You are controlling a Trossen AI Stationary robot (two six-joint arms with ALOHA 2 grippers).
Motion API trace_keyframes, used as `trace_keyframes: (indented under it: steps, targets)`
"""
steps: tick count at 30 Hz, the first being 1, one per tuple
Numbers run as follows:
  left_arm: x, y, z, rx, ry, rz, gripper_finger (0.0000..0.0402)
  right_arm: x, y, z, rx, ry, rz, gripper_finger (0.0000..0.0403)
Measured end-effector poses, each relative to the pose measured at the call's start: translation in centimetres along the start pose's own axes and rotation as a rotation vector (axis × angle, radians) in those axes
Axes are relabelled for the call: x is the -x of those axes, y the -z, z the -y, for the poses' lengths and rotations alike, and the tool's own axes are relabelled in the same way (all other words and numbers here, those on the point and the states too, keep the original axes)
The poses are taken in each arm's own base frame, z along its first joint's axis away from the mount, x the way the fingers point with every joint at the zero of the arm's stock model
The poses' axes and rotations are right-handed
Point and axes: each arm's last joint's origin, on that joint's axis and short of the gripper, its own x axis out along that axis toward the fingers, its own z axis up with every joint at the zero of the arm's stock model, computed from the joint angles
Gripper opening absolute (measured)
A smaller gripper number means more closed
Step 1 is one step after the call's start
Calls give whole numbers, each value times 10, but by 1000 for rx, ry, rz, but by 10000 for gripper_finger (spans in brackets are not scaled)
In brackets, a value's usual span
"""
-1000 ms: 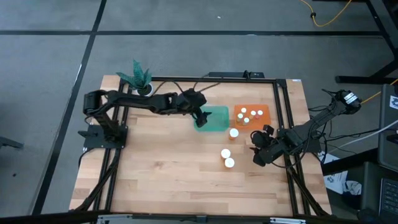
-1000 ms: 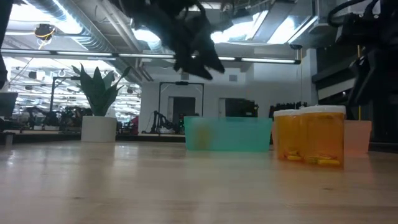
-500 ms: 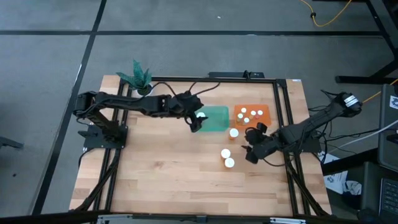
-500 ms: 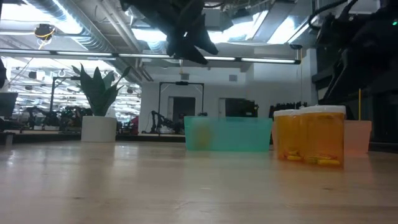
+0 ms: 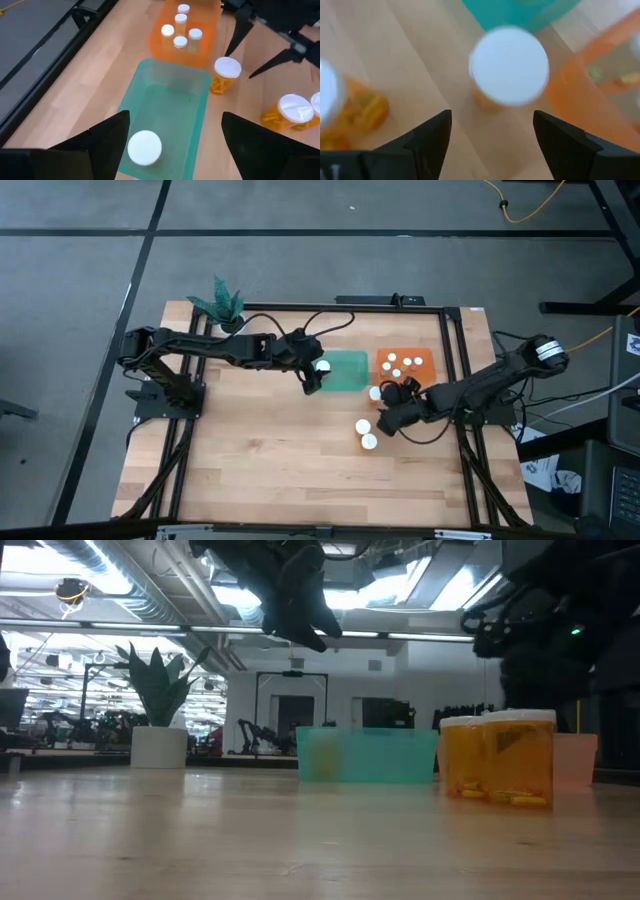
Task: Pick and place medicine bottles into bin by pill shape (circle, oval)
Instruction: Put the orange pill bottle into the green bin
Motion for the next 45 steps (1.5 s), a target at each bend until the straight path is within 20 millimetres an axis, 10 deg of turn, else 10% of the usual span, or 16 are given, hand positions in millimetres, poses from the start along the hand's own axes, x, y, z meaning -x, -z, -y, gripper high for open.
trace_keyframes:
  steps: [24, 34, 45]
  targets:
    - [0, 2, -1, -5, -24, -23, 308, -31, -20, -1, -73, 34, 111, 279]
    - [0, 2, -1, -3, -24, -23, 308, -31, -20, -2, -91, 17, 102, 190]
    - [0, 3, -1, -4, -24, -24, 308, 14, -53, -22, 45, -248, 104, 185]
